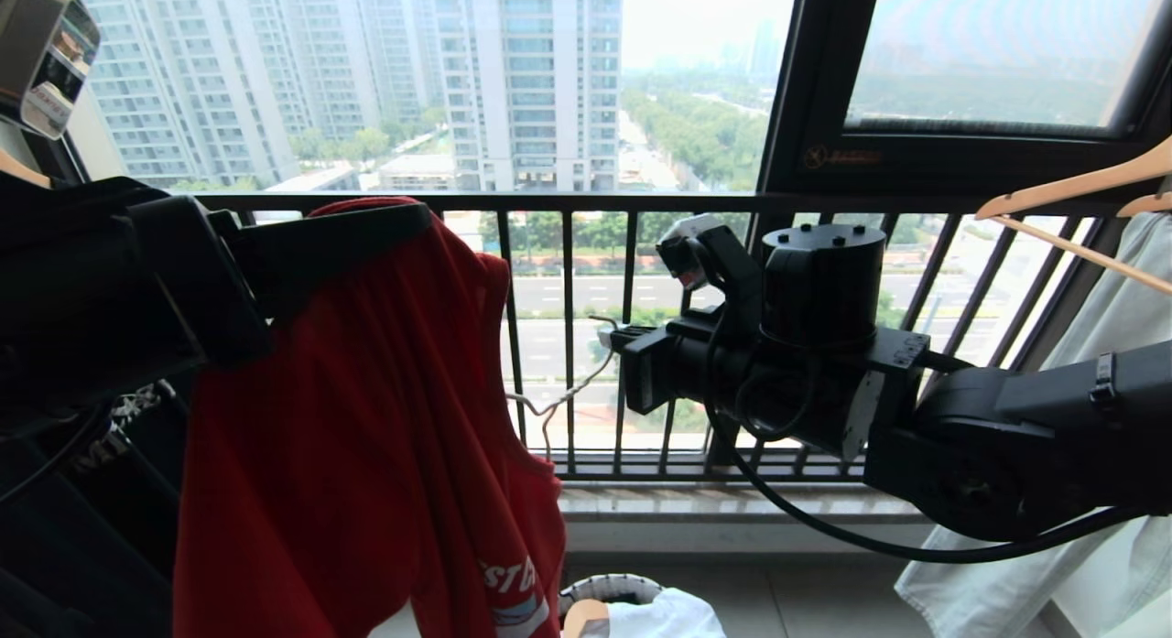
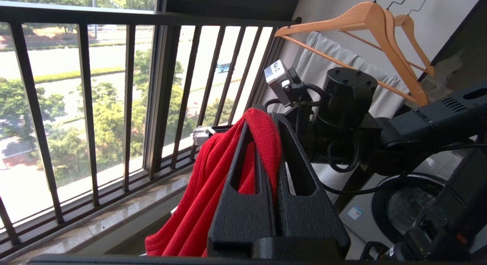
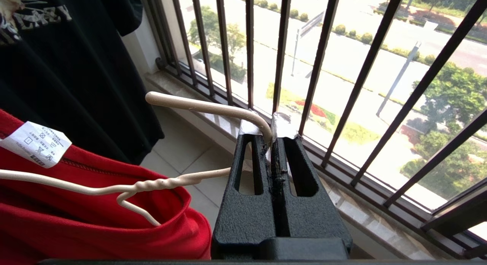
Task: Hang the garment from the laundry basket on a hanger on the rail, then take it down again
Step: Hang the clothes on the clothes rack
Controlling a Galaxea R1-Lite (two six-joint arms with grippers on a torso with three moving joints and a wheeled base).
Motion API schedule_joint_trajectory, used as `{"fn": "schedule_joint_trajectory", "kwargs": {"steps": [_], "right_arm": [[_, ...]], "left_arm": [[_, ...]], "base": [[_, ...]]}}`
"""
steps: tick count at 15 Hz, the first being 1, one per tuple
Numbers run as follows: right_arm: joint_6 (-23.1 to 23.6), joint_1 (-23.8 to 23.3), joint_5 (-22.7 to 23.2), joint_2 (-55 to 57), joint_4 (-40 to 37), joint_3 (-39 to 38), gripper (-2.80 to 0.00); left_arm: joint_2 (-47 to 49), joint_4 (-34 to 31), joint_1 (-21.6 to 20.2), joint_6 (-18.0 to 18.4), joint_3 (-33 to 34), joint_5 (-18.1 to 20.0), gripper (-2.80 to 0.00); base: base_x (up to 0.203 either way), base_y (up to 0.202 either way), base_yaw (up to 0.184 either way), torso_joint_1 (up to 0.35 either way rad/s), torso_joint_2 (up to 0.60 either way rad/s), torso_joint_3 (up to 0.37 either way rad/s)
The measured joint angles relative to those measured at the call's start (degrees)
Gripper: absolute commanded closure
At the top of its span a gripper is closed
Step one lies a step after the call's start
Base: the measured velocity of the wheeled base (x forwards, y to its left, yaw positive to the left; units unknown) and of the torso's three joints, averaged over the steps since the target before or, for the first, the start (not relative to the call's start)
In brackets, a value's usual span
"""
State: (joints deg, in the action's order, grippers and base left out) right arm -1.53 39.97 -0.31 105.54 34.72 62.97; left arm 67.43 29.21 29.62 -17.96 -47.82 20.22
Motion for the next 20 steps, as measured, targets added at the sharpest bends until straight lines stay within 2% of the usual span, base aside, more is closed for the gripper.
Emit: {"fn": "schedule_joint_trajectory", "kwargs": {"steps": [3, 6, 9, 15, 16, 18, 20], "right_arm": [[5.79, -0.06, -2.80, -2.27, -0.41, 0.43, 0.00], [13.01, -0.21, -7.07, -3.20, -0.58, 0.62, 0.00], [15.60, -0.66, -8.76, -3.52, -4.67, 3.07, 0.00], [18.41, -1.30, -10.53, -4.85, -9.24, 6.00, 0.00], [18.44, -1.31, -10.98, -4.90, -9.66, 6.63, 0.00], [18.47, -1.33, -11.76, -5.04, -10.52, 7.68, 0.00], [18.52, -1.33, -11.79, -5.05, -10.81, 8.25, 0.00]], "left_arm": [[0.64, -6.44, -0.20, 6.00, 0.15, 0.04, 0.00], [1.68, -8.67, -4.16, 9.45, 0.01, 0.24, 0.00], [2.89, -8.94, -8.03, 11.33, -0.30, 0.52, 0.00], [4.37, -8.60, -9.64, 11.61, -0.13, 0.67, 0.00], [4.37, -8.49, -9.70, 11.60, 0.03, 0.75, -2.80], [4.39, -8.43, -9.73, 11.63, 0.31, 1.13, -2.80], [4.42, -8.77, -9.68, 11.52, 0.42, 3.13, -2.80]], "base": [[0.000, 0.000, 0.000, 0.000, 0.00, 0.000], [0.000, 0.000, 0.000, 0.000, 0.00, 0.000], [0.000, 0.000, 0.000, 0.000, 0.00, 0.000], [0.000, 0.000, 0.000, 0.000, 0.00, 0.000], [0.000, 0.000, 0.000, 0.000, 0.00, 0.000], [0.000, 0.000, 0.000, 0.000, 0.00, 0.000], [0.000, 0.000, 0.000, 0.000, 0.00, 0.000]]}}
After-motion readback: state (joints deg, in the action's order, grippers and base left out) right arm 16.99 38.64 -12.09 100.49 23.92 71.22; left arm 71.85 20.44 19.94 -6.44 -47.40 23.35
